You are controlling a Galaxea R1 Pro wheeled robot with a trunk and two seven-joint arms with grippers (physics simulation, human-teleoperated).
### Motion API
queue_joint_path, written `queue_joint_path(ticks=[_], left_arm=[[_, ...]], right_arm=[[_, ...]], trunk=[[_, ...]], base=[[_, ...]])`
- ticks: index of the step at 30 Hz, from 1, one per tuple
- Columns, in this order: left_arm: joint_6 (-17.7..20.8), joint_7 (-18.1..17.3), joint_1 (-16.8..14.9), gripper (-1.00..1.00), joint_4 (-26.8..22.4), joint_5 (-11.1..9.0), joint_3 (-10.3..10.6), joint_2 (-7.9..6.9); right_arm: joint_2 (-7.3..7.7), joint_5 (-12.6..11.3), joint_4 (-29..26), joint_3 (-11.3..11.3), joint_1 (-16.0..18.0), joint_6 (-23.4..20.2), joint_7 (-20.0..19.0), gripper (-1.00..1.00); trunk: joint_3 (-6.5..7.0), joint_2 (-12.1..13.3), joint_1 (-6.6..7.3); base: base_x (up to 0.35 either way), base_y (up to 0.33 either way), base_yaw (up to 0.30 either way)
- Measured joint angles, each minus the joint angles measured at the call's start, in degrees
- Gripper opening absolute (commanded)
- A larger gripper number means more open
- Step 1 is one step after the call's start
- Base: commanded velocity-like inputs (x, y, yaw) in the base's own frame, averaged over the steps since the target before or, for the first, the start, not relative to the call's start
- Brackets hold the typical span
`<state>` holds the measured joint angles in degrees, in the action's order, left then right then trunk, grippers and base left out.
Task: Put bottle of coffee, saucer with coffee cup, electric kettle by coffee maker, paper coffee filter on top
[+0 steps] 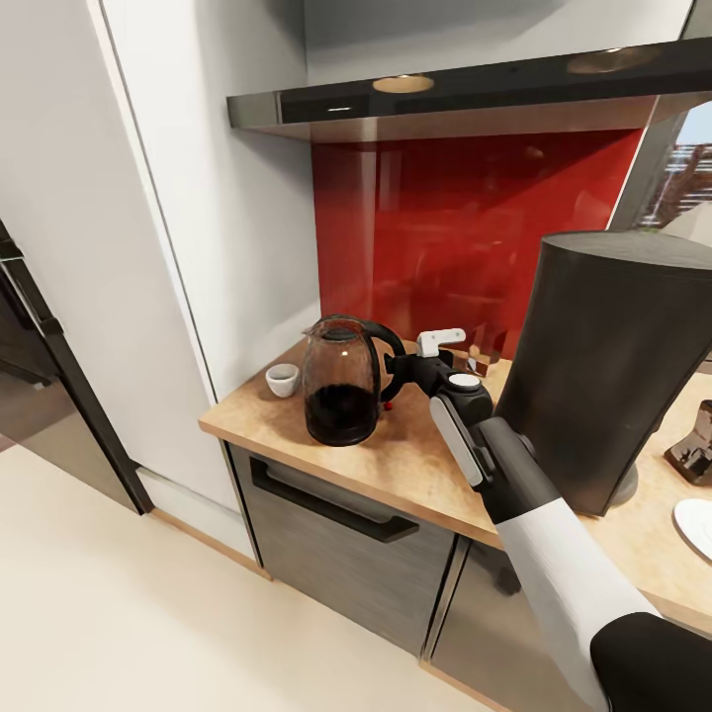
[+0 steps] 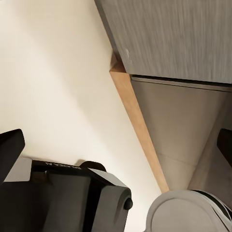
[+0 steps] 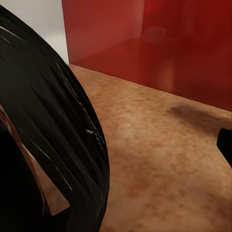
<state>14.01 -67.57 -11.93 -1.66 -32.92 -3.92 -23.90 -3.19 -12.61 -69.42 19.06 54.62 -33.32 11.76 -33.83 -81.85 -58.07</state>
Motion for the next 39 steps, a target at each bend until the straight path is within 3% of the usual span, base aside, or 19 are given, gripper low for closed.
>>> queue_joint_path(ticks=[4,5,9,13,14,32,34,36,39], left_arm=[[-0.01,0.00,0.00,1.00,0.00,0.00,0.00,0.00],[-0.01,0.00,0.00,1.00,0.00,0.00,0.00,0.00],[0.01,0.00,0.00,1.00,0.00,0.00,0.00,0.00],[0.03,0.00,0.02,1.00,-0.01,0.00,-0.03,0.00],[0.03,0.00,0.01,1.00,0.00,0.00,-0.01,0.00],[-0.01,-0.02,0.00,1.00,-0.05,0.00,-0.01,-0.05],[0.01,-0.01,0.00,1.00,-0.03,0.00,0.00,-0.02],[-0.01,0.00,0.00,1.00,-0.05,0.00,0.00,-0.02],[-0.01,-0.01,0.00,1.00,-0.04,0.00,0.00,-0.03]], right_arm=[[-0.02,-0.01,0.01,0.00,0.00,0.00,0.00,1.00],[-0.01,0.00,0.00,0.00,0.00,0.00,0.00,-1.00],[-0.05,-0.20,0.03,0.07,0.00,0.09,-0.02,-1.00],[-0.04,1.93,-0.04,0.00,0.04,-0.25,0.12,-1.00],[-0.03,0.98,-0.04,0.04,0.02,-0.10,0.06,-1.00],[-0.07,0.28,-0.20,0.07,0.00,-0.05,0.05,-1.00],[-0.10,0.09,-0.32,0.12,-0.01,-0.06,1.71,-1.00],[-0.20,0.00,-0.52,0.13,0.00,-0.19,6.10,-1.00],[-0.25,-0.26,-1.49,0.18,0.05,-0.31,8.34,-1.00]], trunk=[[0.00,0.00,0.00],[0.00,0.00,0.00],[0.00,0.00,0.00],[0.01,0.00,0.00],[0.01,0.00,0.00],[0.00,0.00,0.00],[0.00,0.00,0.00],[0.00,0.00,0.00],[0.00,0.00,0.00]], base=[[0.000,0.000,0.000],[0.000,0.000,0.000],[0.000,0.000,0.000],[0.000,0.000,0.000],[0.000,0.000,0.000],[0.000,0.000,0.000],[0.000,0.000,0.000],[0.000,0.000,0.000],[0.000,0.000,0.000]])
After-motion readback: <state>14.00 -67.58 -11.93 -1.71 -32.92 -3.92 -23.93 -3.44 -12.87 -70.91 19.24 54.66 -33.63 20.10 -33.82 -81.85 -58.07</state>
